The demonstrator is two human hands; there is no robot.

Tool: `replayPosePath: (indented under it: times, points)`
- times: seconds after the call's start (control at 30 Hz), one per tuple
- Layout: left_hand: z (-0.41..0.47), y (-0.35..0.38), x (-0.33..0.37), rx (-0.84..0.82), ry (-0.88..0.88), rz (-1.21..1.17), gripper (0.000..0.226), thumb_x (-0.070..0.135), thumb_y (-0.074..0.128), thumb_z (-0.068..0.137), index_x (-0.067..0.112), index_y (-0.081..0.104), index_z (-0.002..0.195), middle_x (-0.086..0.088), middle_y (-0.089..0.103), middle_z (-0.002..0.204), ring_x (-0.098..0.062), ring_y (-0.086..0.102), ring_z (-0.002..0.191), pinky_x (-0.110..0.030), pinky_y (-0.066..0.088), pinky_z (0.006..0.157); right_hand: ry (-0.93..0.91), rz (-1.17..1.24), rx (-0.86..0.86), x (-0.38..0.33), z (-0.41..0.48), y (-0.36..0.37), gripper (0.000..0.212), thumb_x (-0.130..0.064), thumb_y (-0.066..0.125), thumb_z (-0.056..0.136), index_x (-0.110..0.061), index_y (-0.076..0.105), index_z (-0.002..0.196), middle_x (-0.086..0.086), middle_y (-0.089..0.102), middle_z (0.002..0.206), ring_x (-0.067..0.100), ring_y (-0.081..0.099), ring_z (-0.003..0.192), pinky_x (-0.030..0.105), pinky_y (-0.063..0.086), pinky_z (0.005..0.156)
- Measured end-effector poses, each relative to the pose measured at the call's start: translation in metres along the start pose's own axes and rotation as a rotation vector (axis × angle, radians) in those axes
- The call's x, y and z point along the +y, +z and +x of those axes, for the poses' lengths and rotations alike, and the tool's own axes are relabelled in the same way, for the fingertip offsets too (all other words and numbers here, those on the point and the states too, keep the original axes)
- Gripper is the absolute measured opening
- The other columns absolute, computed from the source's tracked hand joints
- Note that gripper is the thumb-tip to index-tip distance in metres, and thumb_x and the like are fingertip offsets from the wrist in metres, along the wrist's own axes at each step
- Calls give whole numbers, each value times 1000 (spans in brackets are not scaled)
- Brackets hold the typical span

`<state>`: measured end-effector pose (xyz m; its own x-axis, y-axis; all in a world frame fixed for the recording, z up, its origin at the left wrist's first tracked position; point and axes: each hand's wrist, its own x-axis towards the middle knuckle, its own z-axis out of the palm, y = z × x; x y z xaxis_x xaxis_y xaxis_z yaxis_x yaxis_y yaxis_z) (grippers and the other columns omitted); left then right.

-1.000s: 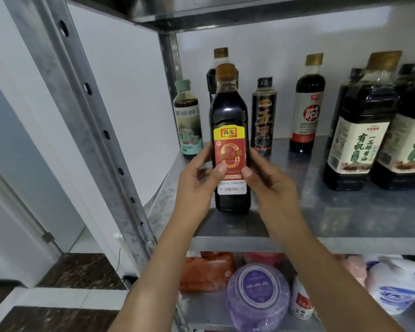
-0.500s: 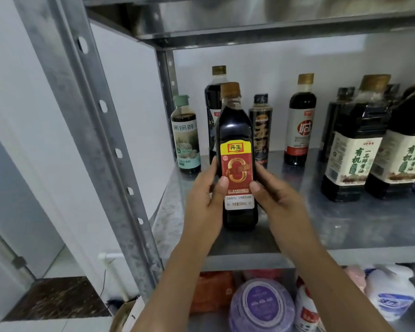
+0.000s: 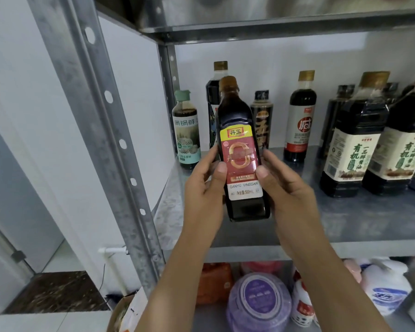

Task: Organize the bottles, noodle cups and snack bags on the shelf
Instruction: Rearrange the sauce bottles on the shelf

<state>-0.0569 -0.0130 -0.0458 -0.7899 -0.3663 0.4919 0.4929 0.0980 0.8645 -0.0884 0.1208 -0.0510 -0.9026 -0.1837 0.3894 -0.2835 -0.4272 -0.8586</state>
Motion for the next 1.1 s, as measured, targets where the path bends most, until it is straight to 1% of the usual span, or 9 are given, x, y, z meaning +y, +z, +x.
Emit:
replayPosePath:
  times: [0.1,0.27,0.37,0.53,0.63,0.7,0.77,0.93,1.1]
  points:
    - [-11,2,11,2,31,-41,37,13,51,102,26,54,135,-2,72,120,-13,71,105,-31,61,82,44,60,-12,-8,-9,-1,64,-28,68,80,-17,53,142,-1,70,127,14,67,116,33,55,97]
    - [0,-1,-2,-6,34,2,40,13,54,101,27,51,139,-10,63,135,-26,62,122,-40,57,95,28,-71,-83,-9,6,-8,55,-15,66,83,-15,57,138,0,69,127,14,66,118,29,54,98]
    - [7,0,-10,7,-7,20,38,20,58,99,37,51,132,-3,64,134,-22,62,123,-46,55,98,5,-105,-23,2,13,-10,48,-1,65,88,-19,58,132,2,70,125,10,68,113,22,56,91]
    - [10,0,-20,-39,-30,44,38,24,59,99,37,51,133,-2,67,130,-18,63,121,-51,53,100,0,-100,-6,12,11,-10,47,-1,65,89,-20,60,132,-8,73,117,5,69,107,15,54,80]
    - [18,1,-15,-35,-60,29,37,17,58,100,27,53,136,-4,65,131,-16,64,119,-38,55,100,-2,-96,13,11,10,-10,52,-3,69,87,-15,58,136,-13,70,119,0,67,108,13,54,80]
    - [27,5,-1,-14,-61,74,40,23,58,100,22,51,139,5,63,129,-1,65,108,-17,56,85,-13,-105,9,11,9,-7,55,-7,74,81,-20,60,132,-14,69,120,-2,66,109,13,54,82]
    - [39,8,14,36,-66,72,39,32,60,98,28,49,135,16,62,117,12,64,94,-10,53,74,-31,-123,-17,12,7,-5,53,-12,76,74,-26,63,124,-12,71,121,2,66,113,18,53,92]
    - [59,13,33,71,-134,67,62,50,76,83,27,47,133,10,62,123,-8,63,113,-35,52,99,-59,-249,-164,17,2,-3,54,-9,73,83,-40,56,124,-25,66,123,-2,59,122,18,47,102]
    - [70,16,30,84,-161,-65,45,41,80,82,18,64,117,-4,74,109,-21,72,99,-46,57,95,-36,-259,-219,19,1,-4,54,-5,67,90,-31,53,135,-15,64,132,0,56,126,18,47,102]
